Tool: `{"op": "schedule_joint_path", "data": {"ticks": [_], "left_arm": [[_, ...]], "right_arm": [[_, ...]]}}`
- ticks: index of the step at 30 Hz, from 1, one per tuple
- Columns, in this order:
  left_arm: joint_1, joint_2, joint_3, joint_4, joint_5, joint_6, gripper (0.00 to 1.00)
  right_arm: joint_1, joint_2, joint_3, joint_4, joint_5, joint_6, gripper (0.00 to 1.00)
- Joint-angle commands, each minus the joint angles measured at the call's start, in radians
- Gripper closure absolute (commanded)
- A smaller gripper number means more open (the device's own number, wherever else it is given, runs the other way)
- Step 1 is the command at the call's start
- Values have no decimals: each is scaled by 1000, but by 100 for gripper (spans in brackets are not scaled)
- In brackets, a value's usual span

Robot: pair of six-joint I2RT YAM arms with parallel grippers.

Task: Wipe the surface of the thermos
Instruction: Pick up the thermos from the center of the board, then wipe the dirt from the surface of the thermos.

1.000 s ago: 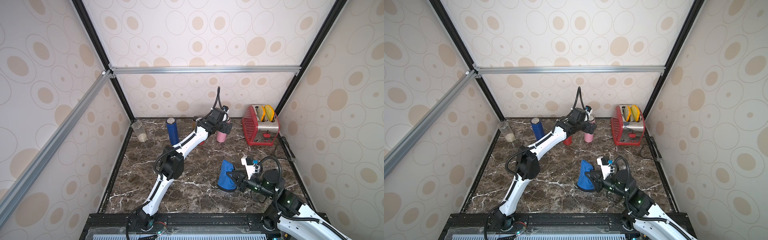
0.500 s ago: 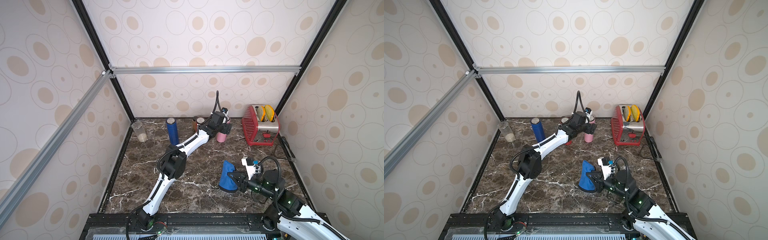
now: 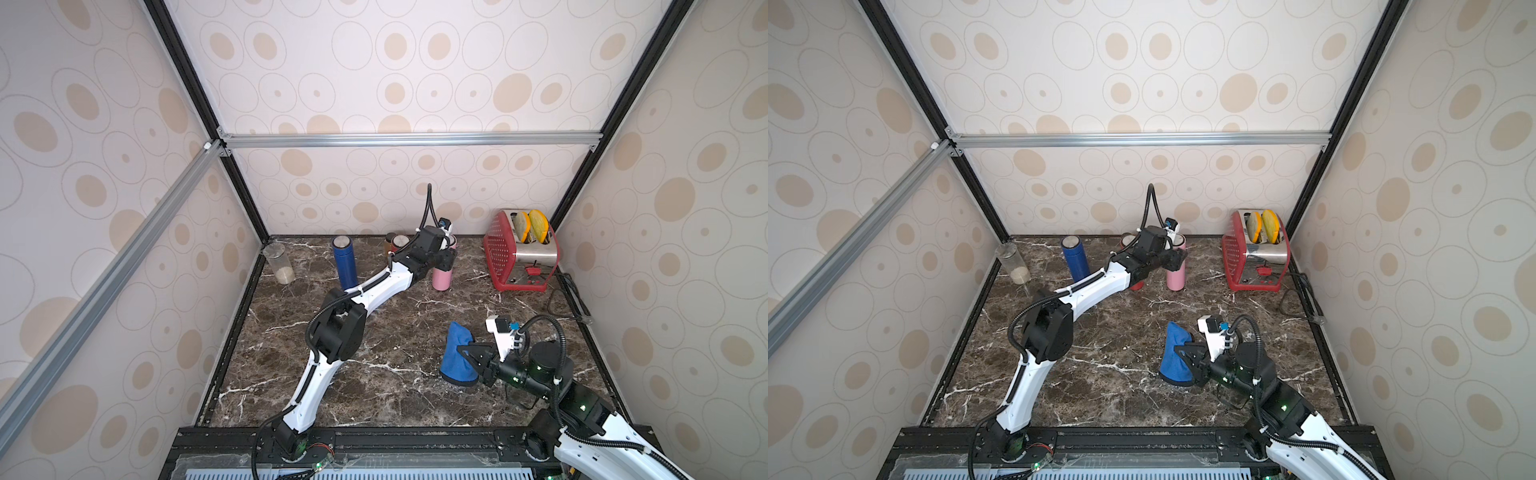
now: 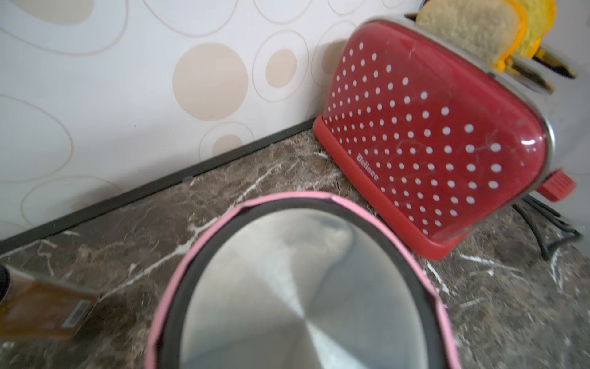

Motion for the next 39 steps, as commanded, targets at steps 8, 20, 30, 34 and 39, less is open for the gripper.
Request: {"op": "schedule_joint_path", "data": {"ticks": [8, 20, 30, 34, 39], "left_arm": [[-20, -518, -454, 112, 155, 50, 100], [-28, -961, -976, 86, 317, 319, 100], [-32, -1061, -1104, 126, 399, 380, 100], [-32, -1087, -1153, 160, 425, 375, 100], [-33, -1116, -1231, 240, 440, 368, 100]], "right_arm": [[-9, -47, 131, -147, 75, -56, 100], [-10, 279, 427, -135, -2, -143, 100], [-11, 567, 515, 12, -113, -118, 100], [-10, 613, 516, 57, -124, -107, 100], [-11, 639, 517, 88, -142, -88, 100]]}}
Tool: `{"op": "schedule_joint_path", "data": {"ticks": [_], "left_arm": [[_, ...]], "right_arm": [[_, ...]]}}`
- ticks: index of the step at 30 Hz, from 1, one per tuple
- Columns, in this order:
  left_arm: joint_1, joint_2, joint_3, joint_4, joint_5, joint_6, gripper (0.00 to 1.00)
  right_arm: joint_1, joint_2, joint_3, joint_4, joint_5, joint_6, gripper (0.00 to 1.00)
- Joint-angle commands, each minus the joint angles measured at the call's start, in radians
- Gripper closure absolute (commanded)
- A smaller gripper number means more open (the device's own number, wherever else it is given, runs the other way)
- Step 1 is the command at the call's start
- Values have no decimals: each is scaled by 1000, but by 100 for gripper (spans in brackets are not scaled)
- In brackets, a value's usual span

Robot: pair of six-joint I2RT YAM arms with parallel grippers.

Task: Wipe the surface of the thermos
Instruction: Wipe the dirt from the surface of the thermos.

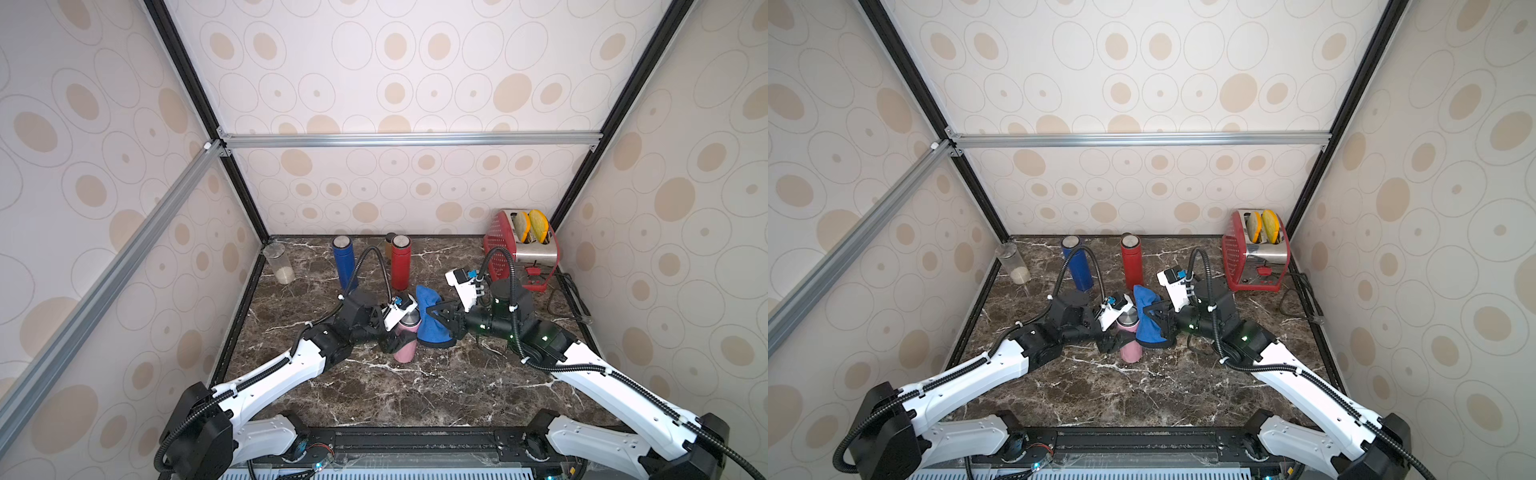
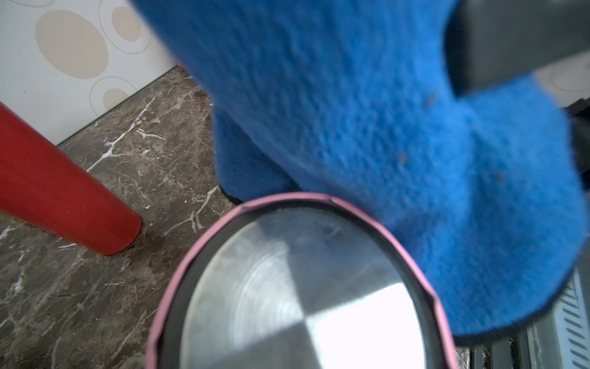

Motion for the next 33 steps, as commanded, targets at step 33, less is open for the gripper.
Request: {"op": "schedule_joint_path", "data": {"ticks": [33], "left_arm": [[-6, -58, -304, 492, -136, -14, 100]], "right_arm": [[-22, 256, -416, 900, -134, 245, 100]]}}
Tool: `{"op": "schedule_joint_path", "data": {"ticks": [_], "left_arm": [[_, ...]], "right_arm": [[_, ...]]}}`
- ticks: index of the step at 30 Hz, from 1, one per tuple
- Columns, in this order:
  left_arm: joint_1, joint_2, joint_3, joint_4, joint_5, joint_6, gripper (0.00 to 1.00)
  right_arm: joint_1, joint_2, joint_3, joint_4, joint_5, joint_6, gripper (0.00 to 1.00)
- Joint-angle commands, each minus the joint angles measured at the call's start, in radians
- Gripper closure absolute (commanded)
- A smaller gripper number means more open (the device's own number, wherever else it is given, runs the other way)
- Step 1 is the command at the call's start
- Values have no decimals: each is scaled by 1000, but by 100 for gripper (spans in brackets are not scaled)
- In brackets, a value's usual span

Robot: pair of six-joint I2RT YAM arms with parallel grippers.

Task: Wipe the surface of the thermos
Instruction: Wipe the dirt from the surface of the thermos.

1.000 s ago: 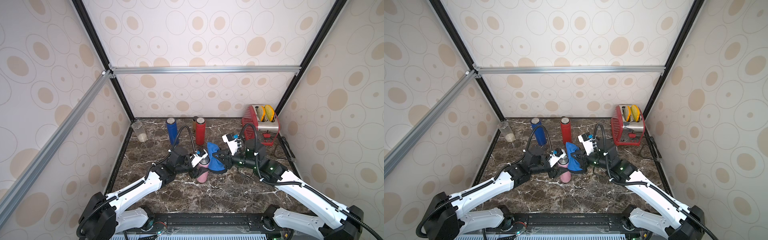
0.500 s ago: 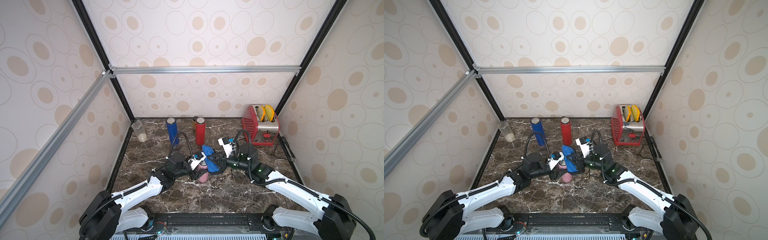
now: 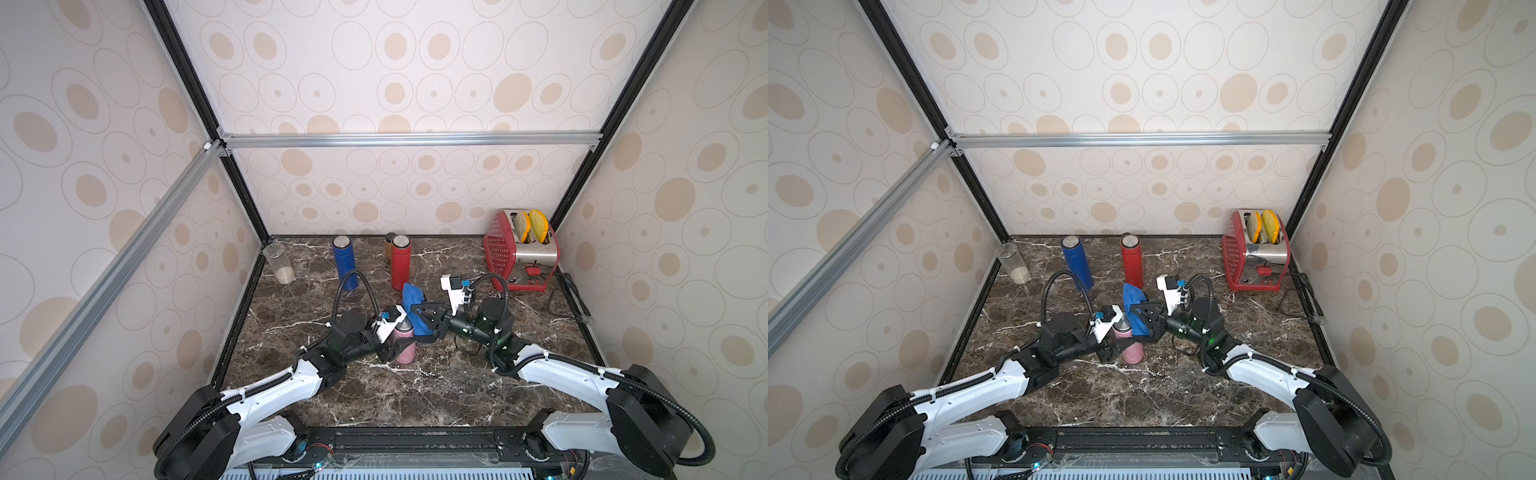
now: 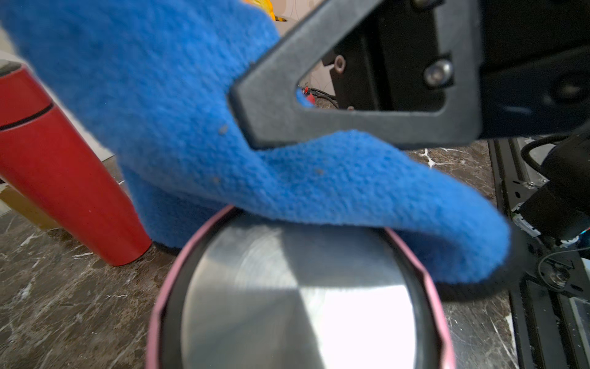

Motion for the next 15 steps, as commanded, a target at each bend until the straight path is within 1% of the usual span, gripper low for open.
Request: {"op": "schedule_joint_path", "data": {"ticks": [1, 9, 12, 15], "left_arm": [[-4, -13, -18, 30, -60, 57, 100], [-3, -9, -3, 13, -52, 62, 100], [-3, 0, 12, 7, -45, 68, 100], [-3, 12, 24, 7, -39, 69, 100]], "right_arm": [[6, 14, -54, -51, 1, 14, 100], [5, -39, -64, -70, 11, 2, 100], [6, -22, -77, -49, 11, 4, 100], [6, 25, -112, 29, 14, 25, 100]]}}
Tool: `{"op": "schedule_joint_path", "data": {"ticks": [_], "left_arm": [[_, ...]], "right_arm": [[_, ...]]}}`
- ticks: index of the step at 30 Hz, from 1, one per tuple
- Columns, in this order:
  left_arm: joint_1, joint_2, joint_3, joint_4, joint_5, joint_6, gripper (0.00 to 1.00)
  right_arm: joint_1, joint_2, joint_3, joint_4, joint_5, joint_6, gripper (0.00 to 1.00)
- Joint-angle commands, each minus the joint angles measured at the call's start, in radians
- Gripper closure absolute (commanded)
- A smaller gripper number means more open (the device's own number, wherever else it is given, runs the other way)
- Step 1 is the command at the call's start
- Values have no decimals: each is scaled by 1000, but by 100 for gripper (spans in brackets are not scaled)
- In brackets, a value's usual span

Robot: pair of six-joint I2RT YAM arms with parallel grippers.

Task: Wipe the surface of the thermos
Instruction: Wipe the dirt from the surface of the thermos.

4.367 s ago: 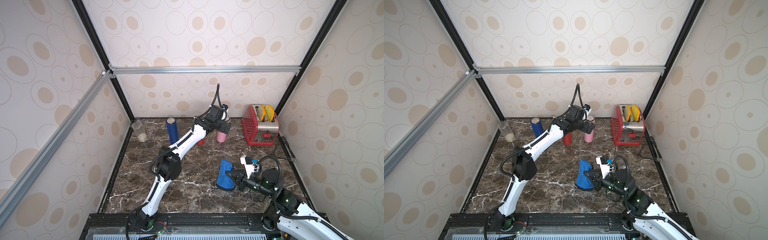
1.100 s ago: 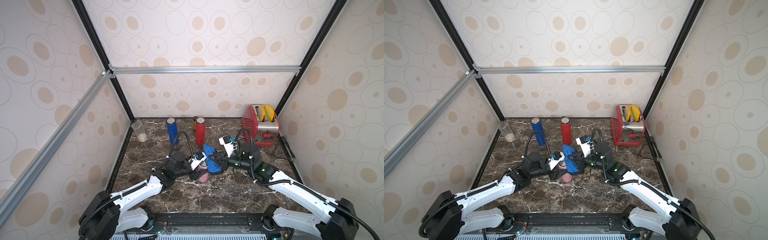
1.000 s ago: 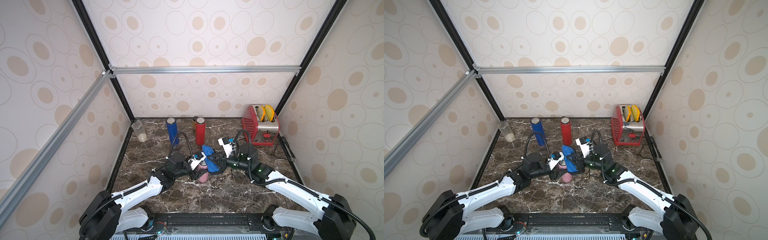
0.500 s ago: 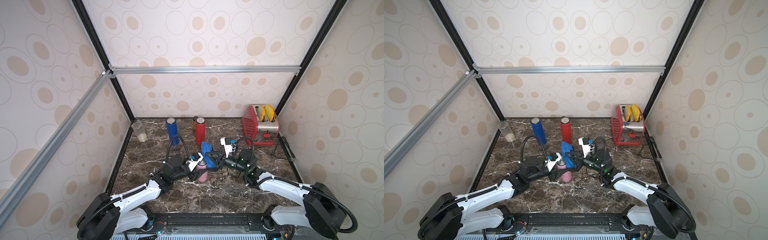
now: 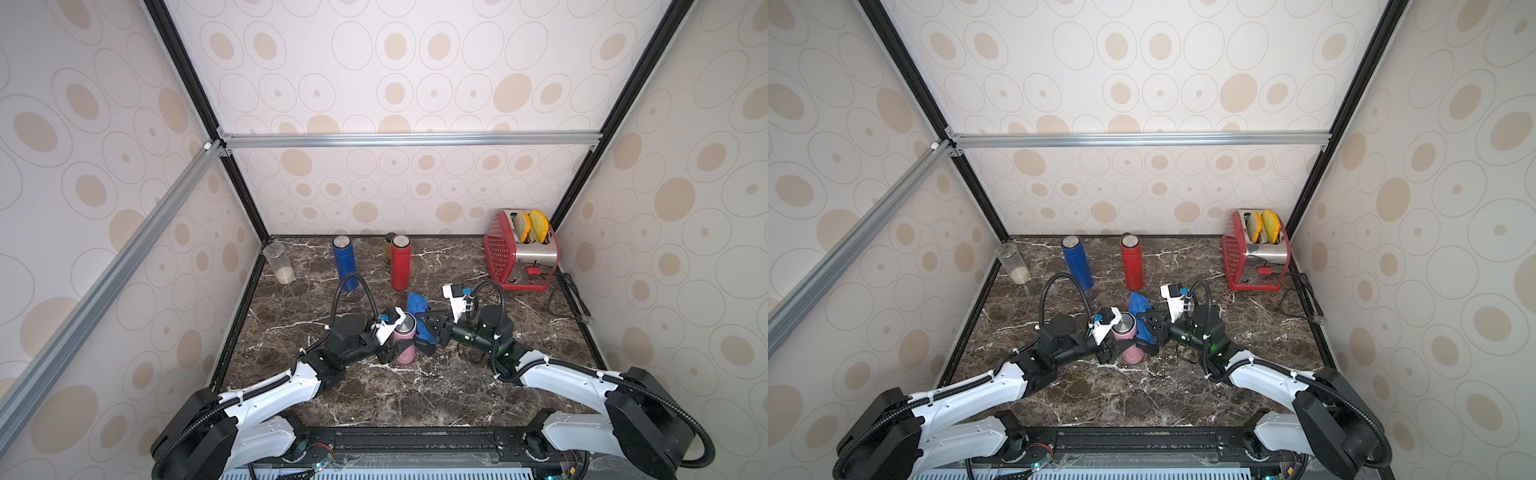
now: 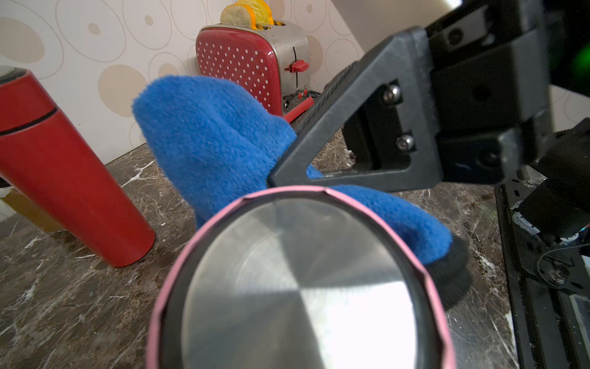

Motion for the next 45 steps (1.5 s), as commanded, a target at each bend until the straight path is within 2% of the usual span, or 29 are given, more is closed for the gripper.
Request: {"op": "schedule_joint_path", "data": {"ticks": [1, 6, 11, 13, 16, 25, 32, 38, 45], "left_arm": [[1, 25, 36, 1, -36, 63, 100], [0, 37, 36, 12, -39, 58, 100], [1, 39, 38, 17, -51, 56, 100], [0, 41, 40, 17, -58, 56, 100], [1, 35, 41, 16, -64, 52, 100], [0, 18, 28, 23, -114, 28, 100], [0, -4, -22, 93, -241, -67, 100], [-1, -13, -89, 212, -371, -164, 100], [-1, 10, -100, 313, -529, -266, 100]], "right_arm": [[8, 60, -48, 88, -31, 27, 100], [9, 223, -91, 309, -43, 79, 100], [9, 481, -91, 588, -68, 162, 100], [14, 591, -54, 624, -85, 183, 100], [23, 663, -20, 624, -88, 187, 100], [11, 625, 0, 623, -127, 220, 100], [7, 465, 34, 599, -157, 260, 100], [7, 363, 98, 485, -180, 248, 100], [7, 353, 133, 410, -180, 211, 100]]}}
